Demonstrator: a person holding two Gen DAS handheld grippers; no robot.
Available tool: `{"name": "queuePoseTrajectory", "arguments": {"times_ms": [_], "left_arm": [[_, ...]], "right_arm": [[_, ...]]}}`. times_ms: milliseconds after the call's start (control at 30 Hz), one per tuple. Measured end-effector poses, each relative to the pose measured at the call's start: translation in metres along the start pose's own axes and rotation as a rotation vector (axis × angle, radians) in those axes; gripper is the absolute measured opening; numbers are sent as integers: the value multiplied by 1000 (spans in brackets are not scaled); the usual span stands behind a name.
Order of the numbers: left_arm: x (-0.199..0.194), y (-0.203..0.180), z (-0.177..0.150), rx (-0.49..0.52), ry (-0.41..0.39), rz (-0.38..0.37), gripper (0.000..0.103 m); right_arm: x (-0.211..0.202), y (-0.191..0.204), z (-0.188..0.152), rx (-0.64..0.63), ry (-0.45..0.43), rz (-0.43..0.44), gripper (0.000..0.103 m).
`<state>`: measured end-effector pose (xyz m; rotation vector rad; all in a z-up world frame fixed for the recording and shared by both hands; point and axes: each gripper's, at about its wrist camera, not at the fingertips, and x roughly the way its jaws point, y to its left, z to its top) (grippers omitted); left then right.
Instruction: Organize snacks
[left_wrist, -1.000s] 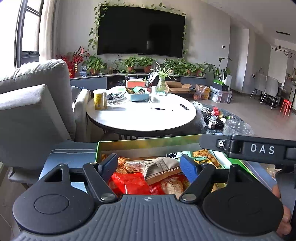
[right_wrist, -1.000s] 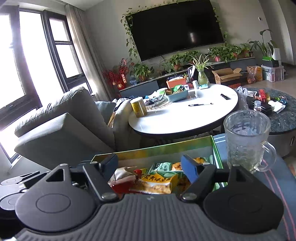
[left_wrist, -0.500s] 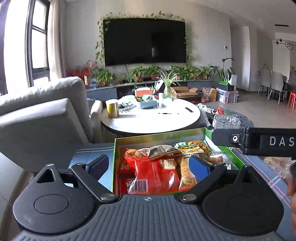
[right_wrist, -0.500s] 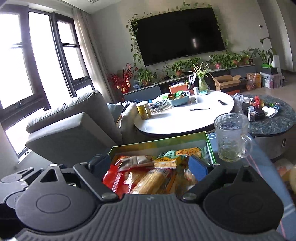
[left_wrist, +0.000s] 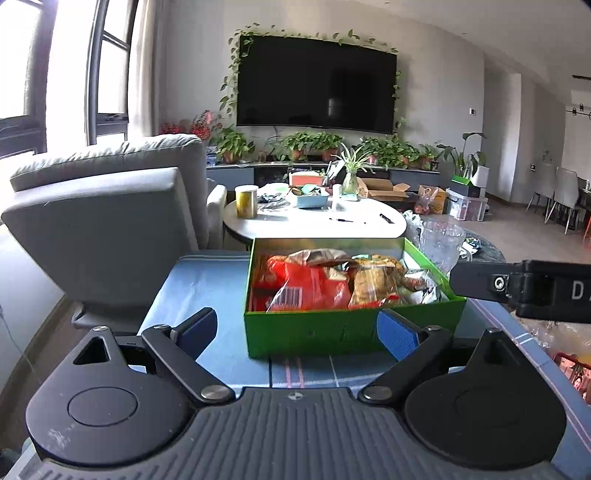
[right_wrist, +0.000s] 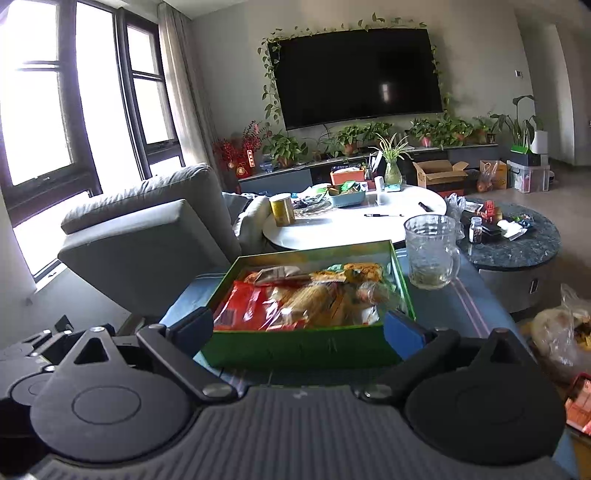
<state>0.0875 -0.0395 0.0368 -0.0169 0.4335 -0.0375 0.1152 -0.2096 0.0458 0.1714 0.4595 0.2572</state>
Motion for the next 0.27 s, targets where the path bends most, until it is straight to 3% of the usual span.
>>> {"name": "queuePoseTrajectory", "arguments": {"times_ms": [267], "left_arm": [[-20, -9, -3, 21, -24, 1, 93]], "right_arm": [[-7, 3, -8, 4, -8, 9, 77]]}}
